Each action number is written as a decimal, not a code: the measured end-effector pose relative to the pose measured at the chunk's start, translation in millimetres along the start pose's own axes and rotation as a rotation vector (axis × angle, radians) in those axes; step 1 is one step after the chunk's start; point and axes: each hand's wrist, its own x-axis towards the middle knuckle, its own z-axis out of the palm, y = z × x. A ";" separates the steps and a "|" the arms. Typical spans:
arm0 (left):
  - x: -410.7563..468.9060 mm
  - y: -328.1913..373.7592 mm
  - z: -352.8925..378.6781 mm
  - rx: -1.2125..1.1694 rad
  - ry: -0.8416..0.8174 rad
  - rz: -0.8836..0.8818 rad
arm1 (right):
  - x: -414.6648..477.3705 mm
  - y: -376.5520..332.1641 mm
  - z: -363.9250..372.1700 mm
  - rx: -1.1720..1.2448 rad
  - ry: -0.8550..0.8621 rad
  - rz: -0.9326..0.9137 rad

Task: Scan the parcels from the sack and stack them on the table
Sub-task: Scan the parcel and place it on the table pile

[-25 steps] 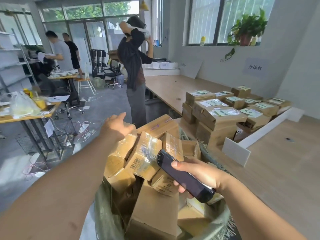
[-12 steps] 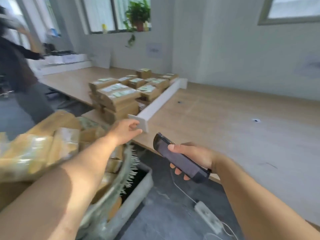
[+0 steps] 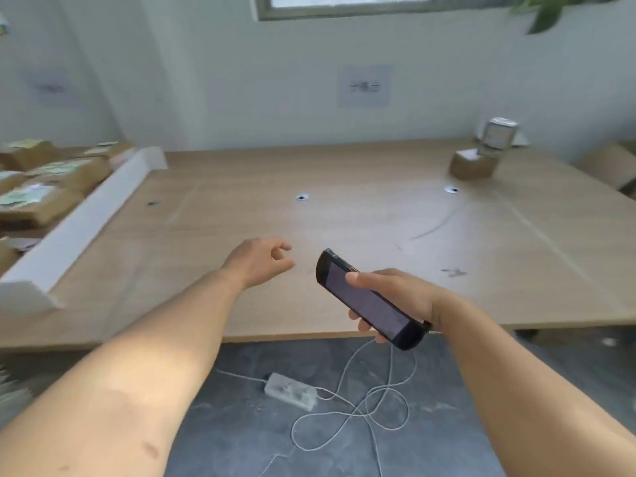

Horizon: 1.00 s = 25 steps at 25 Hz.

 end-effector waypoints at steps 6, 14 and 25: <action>81.5 87.7 60.3 -0.016 -0.118 0.186 | -15.5 39.8 -75.6 0.119 0.182 0.055; 209.6 161.9 98.5 -0.034 -0.189 0.369 | 17.9 39.1 -174.8 0.222 0.343 0.089; 325.4 252.4 155.0 -0.098 -0.267 0.421 | 50.0 53.8 -293.3 0.320 0.436 0.124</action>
